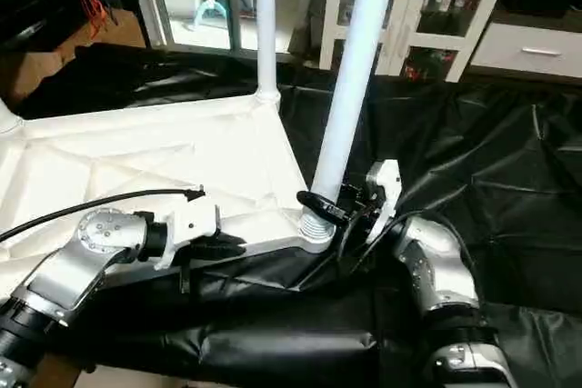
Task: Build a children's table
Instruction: Insert table leg to table base
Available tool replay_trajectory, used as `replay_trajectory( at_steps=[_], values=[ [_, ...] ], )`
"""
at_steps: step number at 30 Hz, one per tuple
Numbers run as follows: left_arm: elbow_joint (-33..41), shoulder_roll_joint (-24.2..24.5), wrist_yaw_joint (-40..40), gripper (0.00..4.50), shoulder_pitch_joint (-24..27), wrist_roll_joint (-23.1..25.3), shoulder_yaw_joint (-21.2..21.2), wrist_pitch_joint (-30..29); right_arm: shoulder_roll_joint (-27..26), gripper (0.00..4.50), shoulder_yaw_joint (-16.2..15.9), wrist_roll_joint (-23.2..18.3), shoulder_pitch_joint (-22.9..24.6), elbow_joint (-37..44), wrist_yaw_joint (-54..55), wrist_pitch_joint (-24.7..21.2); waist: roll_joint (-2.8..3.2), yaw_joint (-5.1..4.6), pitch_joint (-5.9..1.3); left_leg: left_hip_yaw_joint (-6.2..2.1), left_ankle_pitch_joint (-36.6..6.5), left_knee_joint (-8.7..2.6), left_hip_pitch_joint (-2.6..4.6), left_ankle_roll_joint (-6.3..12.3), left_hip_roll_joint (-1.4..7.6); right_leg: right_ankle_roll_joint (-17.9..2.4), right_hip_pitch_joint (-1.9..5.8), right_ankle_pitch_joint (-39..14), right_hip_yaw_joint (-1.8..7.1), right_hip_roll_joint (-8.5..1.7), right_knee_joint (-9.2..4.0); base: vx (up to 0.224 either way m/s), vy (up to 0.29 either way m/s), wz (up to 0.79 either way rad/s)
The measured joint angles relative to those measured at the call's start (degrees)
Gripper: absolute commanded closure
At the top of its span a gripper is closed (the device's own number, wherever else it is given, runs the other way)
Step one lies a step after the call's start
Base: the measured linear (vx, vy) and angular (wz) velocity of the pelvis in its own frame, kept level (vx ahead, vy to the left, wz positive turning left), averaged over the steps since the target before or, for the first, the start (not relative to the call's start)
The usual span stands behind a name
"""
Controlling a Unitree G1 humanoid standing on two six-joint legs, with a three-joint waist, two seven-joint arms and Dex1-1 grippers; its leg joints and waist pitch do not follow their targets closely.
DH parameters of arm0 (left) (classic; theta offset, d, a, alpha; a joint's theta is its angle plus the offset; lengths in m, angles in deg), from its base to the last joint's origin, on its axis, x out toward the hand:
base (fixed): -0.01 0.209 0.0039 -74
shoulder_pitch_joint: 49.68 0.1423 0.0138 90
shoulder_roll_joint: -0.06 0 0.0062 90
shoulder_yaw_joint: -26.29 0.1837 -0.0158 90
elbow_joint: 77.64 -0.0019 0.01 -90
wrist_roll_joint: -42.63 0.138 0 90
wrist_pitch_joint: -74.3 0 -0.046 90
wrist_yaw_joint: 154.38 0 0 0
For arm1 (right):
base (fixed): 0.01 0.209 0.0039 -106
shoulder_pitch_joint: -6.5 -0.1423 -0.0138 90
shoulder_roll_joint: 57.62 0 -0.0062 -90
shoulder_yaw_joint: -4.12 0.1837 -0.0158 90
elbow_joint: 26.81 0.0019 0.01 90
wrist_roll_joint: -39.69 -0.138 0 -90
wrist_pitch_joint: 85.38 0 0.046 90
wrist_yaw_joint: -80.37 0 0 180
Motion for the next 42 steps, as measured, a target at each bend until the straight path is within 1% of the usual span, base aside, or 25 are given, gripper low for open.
replay_trajectory(
  at_steps=[7,10,16,20,24,28,34,38,42],
  values=[
    [0.0,0.0,0.0,4.50,0.0,0.0,0.1,0.0,-0.4,2.62,-1.1,0.9,2.0,-0.1,1.0,6.4,-0.02,-0.10,-0.02,-0.02,0.0,0.00,0.02,-0.02,0.02,0.0,0.08,0.0,0.01,0.03,-0.06,0.000,0.000,0.00],
    [-0.1,0.1,0.0,4.50,0.0,0.2,0.1,-0.1,-0.4,2.62,-2.0,2.8,2.5,0.3,1.1,9.1,-0.15,-0.38,-0.10,-0.03,0.0,0.00,0.10,-0.02,0.02,0.0,0.17,0.0,0.01,0.03,-0.05,0.000,0.000,0.00],
    [-0.1,0.1,-0.1,4.50,0.1,0.3,0.1,-0.1,-0.3,2.62,-3.0,4.0,3.3,0.7,1.7,10.7,-0.23,-0.61,-0.13,-0.11,0.0,-0.03,0.23,-0.03,0.02,0.0,0.43,0.0,0.00,0.06,-0.21,0.000,0.000,0.00],
    [-0.1,0.1,-0.1,4.50,0.1,0.5,0.2,-0.4,0.0,2.62,-3.5,4.4,3.2,0.7,1.9,10.1,-0.31,-0.80,-0.15,-0.17,0.0,-0.09,0.45,-0.03,0.01,0.0,0.73,0.0,-0.02,0.08,-0.40,0.000,0.000,0.00],
    [-0.1,0.1,0.0,4.50,0.3,0.5,0.1,-0.5,0.0,2.63,-3.4,4.3,2.8,0.6,1.9,8.9,-0.35,-0.90,-0.18,-0.21,0.0,-0.17,0.54,-0.03,0.02,0.0,0.86,0.0,-0.05,0.10,-0.52,0.000,0.000,0.00],
    [0.0,0.0,0.3,4.50,0.5,0.5,0.1,-0.5,0.0,2.63,-2.7,3.0,2.6,0.2,2.1,7.1,-0.48,-0.98,-0.27,-0.22,0.0,-0.17,0.59,-0.03,0.01,0.0,0.96,0.0,-0.05,0.11,-0.62,0.000,0.000,0.00],
    [0.0,-0.1,0.4,4.50,0.7,0.5,0.1,-0.5,-0.2,2.63,-2.4,2.7,3.0,0.2,2.5,7.1,-0.77,-1.07,-0.45,-0.22,-0.1,-0.19,0.59,-0.03,0.00,0.0,1.05,0.0,-0.04,0.11,-0.80,0.000,0.000,0.00],
    [0.1,-0.1,0.6,4.50,0.9,0.5,0.2,-0.5,-0.9,2.63,-2.2,2.5,4.2,0.7,3.5,7.7,-0.96,-1.11,-0.57,-0.23,-0.2,-0.19,0.61,-0.16,-0.01,0.0,1.07,0.0,-0.04,0.11,-0.82,0.000,0.000,0.00],
    [0.2,-0.1,0.7,4.50,1.0,0.5,0.2,-0.5,-1.1,2.63,-2.4,2.5,4.9,1.4,4.2,8.3,-0.97,-1.12,-0.58,-0.23,-0.2,-0.21,0.62,-0.27,-0.01,0.0,1.08,0.0,-0.03,0.11,-0.85,0.000,0.000,0.00]
  ],
)
